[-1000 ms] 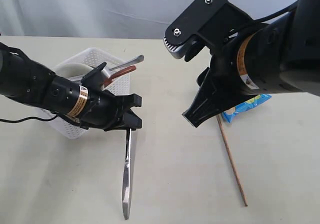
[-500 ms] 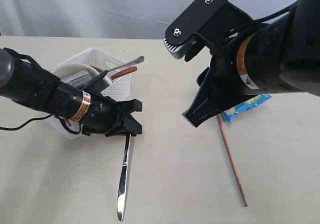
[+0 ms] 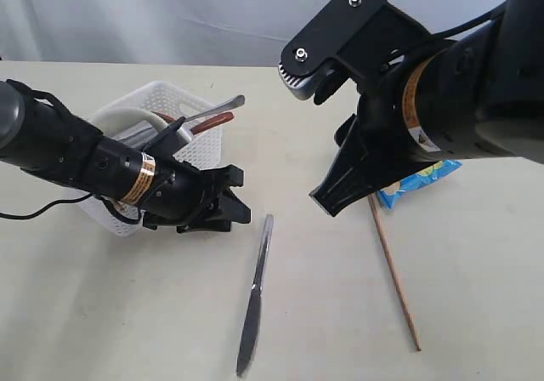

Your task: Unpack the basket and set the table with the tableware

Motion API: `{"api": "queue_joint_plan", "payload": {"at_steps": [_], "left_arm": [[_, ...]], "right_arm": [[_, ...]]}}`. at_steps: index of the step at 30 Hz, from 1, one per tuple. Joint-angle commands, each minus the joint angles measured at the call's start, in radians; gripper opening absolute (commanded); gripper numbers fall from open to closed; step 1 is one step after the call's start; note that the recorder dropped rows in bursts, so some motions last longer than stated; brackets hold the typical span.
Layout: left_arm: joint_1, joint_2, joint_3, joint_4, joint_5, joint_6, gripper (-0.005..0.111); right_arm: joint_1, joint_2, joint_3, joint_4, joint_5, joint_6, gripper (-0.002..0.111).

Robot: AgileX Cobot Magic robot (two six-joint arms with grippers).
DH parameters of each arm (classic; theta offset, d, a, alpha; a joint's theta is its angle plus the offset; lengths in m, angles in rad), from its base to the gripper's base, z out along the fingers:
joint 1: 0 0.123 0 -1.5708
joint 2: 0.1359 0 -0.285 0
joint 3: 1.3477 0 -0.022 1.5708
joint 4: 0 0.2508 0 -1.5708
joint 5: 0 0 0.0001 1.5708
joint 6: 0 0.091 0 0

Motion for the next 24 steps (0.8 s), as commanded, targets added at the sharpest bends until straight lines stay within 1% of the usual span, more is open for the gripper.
{"api": "queue_joint_plan", "payload": {"at_steps": [1,7,17,21,23,24], "left_arm": [[0.004,0.001,-0.007,-0.023,-0.005,-0.033,0.037],[0.004,-0.066,-0.007,-0.03,-0.019,-0.021,0.037],[0.004,-0.269,-0.009,-0.032,-0.03,0.022,0.037],[0.004,-0.401,-0.011,-0.026,-0.075,0.097,0.037],[0.004,-0.466,-0.011,-0.004,-0.073,0.138,0.037],[0.017,-0.511,-0.011,0.03,-0.073,0.169,0.037]], "right_arm": [[-0.007,-0.007,0.0,-0.009,0.001,0.008,0.041],[-0.007,-0.007,0.0,-0.009,0.001,0.008,0.041],[-0.007,-0.007,0.0,-0.001,-0.02,0.014,0.041],[-0.007,-0.007,0.0,-0.001,-0.028,0.039,0.041],[-0.007,-0.007,0.0,-0.001,-0.028,0.043,0.041],[-0.007,-0.007,0.0,-0.001,-0.028,0.045,0.041]]}}
